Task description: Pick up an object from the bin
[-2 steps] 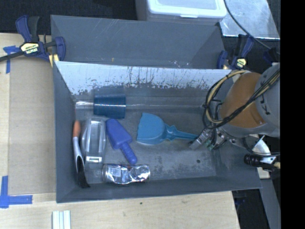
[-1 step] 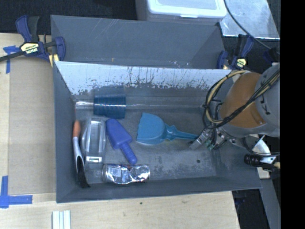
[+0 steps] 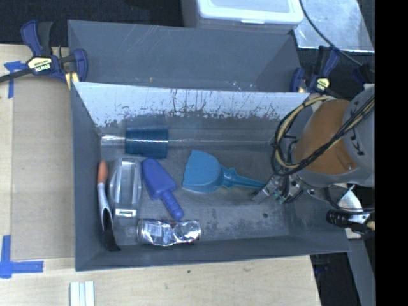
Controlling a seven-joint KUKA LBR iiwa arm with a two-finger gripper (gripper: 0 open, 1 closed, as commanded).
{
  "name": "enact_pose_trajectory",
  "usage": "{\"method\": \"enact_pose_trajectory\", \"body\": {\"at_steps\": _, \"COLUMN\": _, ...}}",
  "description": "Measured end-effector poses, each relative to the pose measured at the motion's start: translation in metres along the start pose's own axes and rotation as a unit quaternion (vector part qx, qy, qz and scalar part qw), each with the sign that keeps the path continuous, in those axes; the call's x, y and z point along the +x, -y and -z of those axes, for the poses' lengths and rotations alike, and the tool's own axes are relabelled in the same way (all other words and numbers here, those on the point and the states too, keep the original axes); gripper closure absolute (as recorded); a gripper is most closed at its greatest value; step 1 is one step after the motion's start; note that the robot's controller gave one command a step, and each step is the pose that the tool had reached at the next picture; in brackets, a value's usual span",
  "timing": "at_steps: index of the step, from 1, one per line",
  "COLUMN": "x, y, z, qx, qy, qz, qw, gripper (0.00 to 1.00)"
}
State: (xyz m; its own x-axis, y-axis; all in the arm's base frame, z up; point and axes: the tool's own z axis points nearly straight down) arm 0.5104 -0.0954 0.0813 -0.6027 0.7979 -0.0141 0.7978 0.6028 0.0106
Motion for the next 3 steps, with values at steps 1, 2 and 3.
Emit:
{"method": "enact_pose_trajectory", "body": {"at_steps": 1, "x": -0.007, "y": -0.004, "z": -0.006, "qx": 0.000, "qy": 0.0010, "qz": 0.003, "qw": 1.0000, "gripper": 1.00}}
{"method": "enact_pose_trajectory", "body": {"at_steps": 2, "x": -0.010, "y": -0.023, "z": -0.011, "qx": -0.001, "qy": 0.0028, "qz": 0.042, "qw": 0.9991, "gripper": 1.00}}
{"method": "enact_pose_trajectory", "body": {"at_steps": 3, "x": -0.011, "y": -0.020, "z": -0.011, "qx": -0.001, "qy": 0.0022, "qz": 0.035, "qw": 0.9994, "gripper": 1.00}}
